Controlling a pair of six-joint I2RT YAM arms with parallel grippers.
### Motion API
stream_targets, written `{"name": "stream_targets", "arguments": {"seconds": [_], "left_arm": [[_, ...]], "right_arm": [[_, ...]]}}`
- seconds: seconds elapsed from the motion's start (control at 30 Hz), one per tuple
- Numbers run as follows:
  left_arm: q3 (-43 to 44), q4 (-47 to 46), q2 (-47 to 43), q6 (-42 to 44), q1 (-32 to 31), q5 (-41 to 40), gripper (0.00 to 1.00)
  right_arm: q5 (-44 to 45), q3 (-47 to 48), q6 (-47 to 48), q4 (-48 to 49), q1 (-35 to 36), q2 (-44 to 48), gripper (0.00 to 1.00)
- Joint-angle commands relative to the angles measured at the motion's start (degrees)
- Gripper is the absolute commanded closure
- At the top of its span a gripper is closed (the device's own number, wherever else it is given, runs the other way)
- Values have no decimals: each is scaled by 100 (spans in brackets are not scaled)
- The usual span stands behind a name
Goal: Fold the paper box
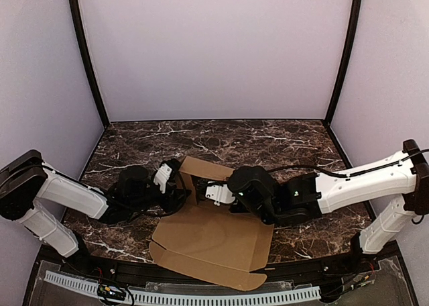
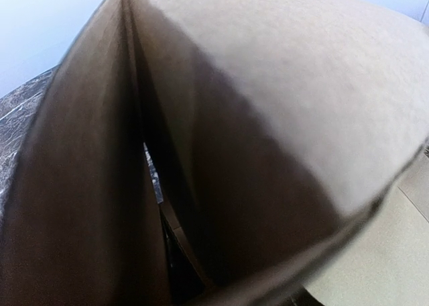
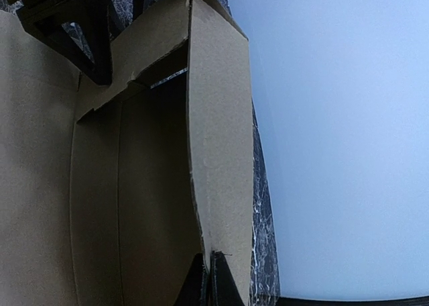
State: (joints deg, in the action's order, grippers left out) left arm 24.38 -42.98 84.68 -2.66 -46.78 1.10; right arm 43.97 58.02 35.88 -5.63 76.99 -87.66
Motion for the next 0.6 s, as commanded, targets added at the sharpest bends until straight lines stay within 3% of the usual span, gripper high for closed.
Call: {"name": "stream_targets", "arguments": {"seconds": [0.0,0.23,0.4,0.57], "left_arm": [[222,14,-97,14,-13,-3,50],[296,-177,-38,-61,-11,-40,54],[181,-502,-82,-19,-14,-40,65],[157,-862,-7,-38,-6,82,60]], "right_arm": [[-529,75,-332,-1091,53,-241,100],[-605,163,-528,-1268,48,-250,100],[-856,232,-724,-1430,51,-84,100],[-1059,354,-987,-1605,53,-41,100]]}}
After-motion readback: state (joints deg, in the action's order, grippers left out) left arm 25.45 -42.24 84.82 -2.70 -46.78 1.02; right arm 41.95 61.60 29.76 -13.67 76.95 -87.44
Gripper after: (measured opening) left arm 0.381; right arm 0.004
